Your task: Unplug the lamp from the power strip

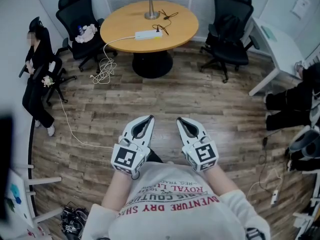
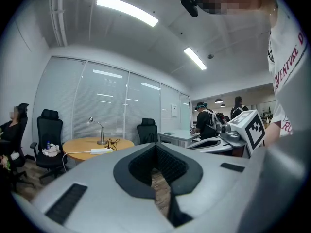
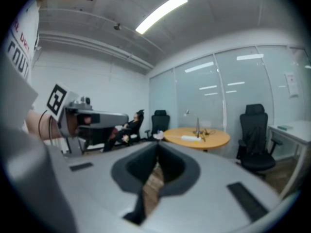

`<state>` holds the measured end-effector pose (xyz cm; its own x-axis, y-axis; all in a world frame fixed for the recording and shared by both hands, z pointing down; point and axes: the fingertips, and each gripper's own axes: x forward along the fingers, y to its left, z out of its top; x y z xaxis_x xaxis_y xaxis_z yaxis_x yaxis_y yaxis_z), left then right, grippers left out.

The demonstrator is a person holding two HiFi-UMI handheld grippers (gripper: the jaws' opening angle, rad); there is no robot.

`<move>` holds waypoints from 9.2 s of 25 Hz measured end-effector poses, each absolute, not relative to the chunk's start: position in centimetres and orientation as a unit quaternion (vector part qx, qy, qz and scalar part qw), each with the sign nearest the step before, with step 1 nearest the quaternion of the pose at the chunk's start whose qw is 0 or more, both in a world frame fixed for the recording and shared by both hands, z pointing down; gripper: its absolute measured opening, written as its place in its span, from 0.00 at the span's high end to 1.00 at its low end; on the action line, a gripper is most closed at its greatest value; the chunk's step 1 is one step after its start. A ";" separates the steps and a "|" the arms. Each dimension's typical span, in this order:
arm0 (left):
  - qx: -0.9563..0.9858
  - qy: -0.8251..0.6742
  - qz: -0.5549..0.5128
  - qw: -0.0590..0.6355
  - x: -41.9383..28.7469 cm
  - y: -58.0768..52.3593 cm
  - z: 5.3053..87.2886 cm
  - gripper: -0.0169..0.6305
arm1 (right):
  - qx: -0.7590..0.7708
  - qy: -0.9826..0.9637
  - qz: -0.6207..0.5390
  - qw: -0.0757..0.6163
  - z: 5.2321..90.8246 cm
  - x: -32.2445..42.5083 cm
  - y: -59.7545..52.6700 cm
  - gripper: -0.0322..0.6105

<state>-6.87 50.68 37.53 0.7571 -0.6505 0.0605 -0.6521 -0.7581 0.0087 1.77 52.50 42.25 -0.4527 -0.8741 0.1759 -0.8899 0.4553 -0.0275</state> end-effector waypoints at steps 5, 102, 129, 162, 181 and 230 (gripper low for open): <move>0.933 -0.356 0.035 0.028 -8.4 47.6 38.6 0.93 | 0.520 -0.848 0.073 0.074 43.5 0.6 49.8 0.90; 0.878 -0.355 0.241 0.214 2.7 -25.6 63.0 0.93 | 0.267 -0.857 0.090 0.432 60.9 8.3 -23.7 0.71; 0.862 -0.300 0.367 0.181 4.4 -27.0 68.9 0.93 | 0.109 -0.815 0.048 0.566 68.6 7.1 -25.5 0.82; 0.868 -0.287 0.373 0.161 4.8 -26.9 69.1 0.93 | 0.134 -0.810 0.080 0.565 63.2 8.1 -27.6 0.84; 0.878 -0.289 0.356 0.138 3.8 -26.8 66.6 0.93 | 0.294 -0.893 0.077 0.331 57.1 7.6 -28.9 0.84; 0.898 -0.435 0.009 0.067 -2.5 -30.2 42.8 0.93 | 0.438 -0.895 0.028 0.081 44.6 10.2 -30.6 0.84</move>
<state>-2.48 -30.20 42.83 0.6215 -0.7799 0.0744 -0.7823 -0.6126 0.1125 10.24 -30.64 44.61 -0.6034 -0.7790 0.1704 -0.7882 0.6151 0.0210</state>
